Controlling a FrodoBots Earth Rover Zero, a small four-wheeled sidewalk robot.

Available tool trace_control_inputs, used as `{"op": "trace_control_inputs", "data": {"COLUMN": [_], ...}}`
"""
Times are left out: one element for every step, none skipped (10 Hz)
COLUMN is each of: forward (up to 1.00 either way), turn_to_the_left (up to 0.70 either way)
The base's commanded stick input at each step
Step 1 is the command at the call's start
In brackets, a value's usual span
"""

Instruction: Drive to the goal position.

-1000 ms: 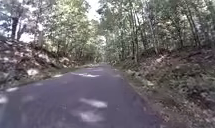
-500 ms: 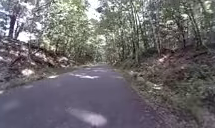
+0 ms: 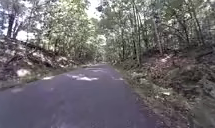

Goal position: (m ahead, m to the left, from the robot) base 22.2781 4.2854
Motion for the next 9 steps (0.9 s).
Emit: {"op": "trace_control_inputs", "data": {"forward": [0.7,0.7,0.7,0.7,0.7,0.7,0.7,0.7,0.7], "turn_to_the_left": [0.0,0.0,0.0,0.0,0.0,0.0,0.0,0.0,0.0]}}
